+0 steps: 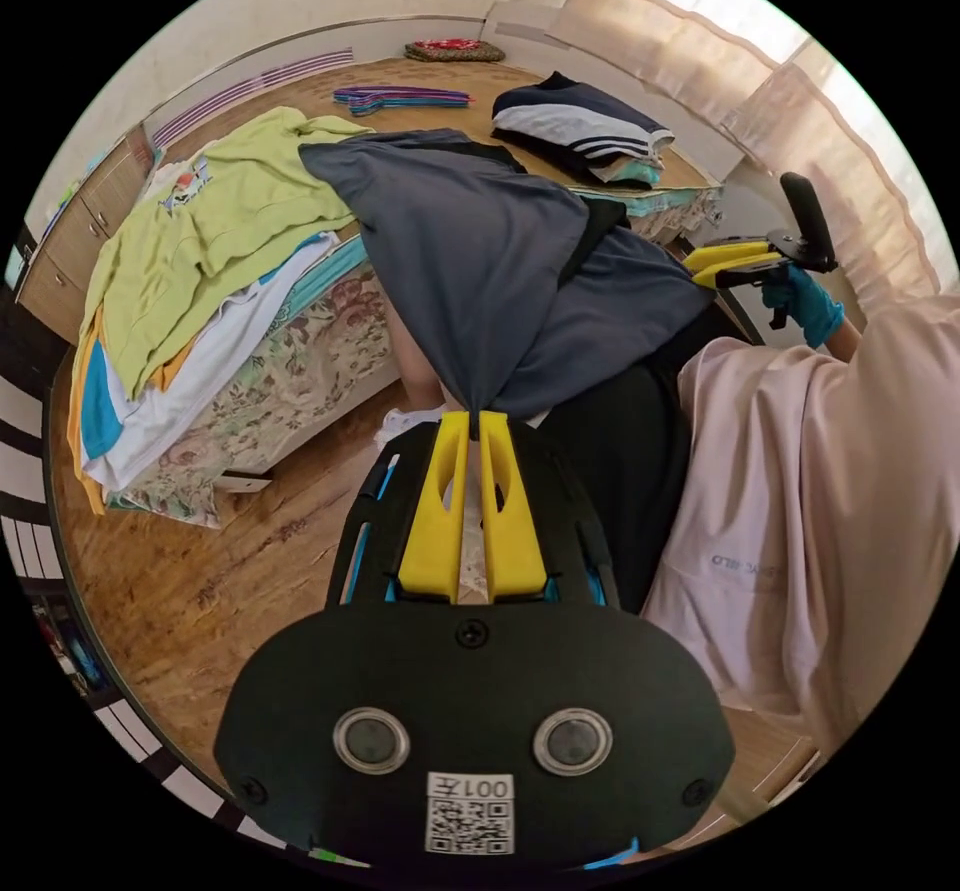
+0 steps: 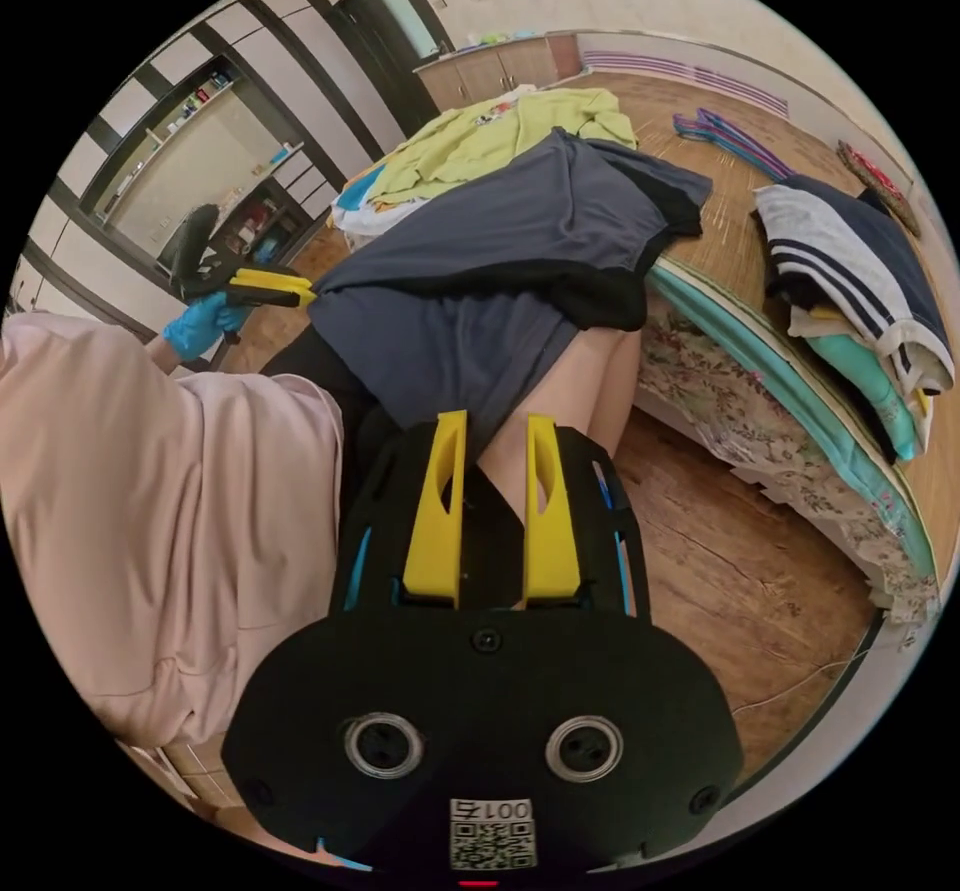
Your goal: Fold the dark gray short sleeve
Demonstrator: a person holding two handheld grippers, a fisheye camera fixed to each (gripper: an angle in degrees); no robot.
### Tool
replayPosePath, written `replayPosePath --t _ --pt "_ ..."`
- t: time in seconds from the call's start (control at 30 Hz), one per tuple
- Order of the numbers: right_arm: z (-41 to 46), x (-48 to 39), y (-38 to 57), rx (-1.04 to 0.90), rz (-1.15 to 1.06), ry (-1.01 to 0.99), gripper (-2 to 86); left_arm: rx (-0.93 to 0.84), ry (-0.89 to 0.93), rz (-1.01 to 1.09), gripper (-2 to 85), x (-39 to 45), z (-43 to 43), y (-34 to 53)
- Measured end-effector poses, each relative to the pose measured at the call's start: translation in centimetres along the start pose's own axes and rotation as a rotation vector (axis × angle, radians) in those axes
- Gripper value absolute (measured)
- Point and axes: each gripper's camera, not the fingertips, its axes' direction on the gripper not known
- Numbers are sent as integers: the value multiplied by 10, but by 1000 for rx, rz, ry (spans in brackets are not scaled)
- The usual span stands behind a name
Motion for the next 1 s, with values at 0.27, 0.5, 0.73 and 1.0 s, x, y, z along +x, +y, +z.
replayPosePath --t 0.27,0.5,0.73,1.0 --pt "-24 -11 -1 -18 -81 48 18 30 65 101 -13 -6 -17 4" --pt "-19 -18 -4 -42 -127 43 39 -31 78 115 -9 -2 6 10" --pt "-35 -20 -33 -3 -190 247 73 -32 22 121 0 -3 -11 5" --pt "-3 -22 -75 52 -240 187 96 62 53 208 28 16 -7 -26"
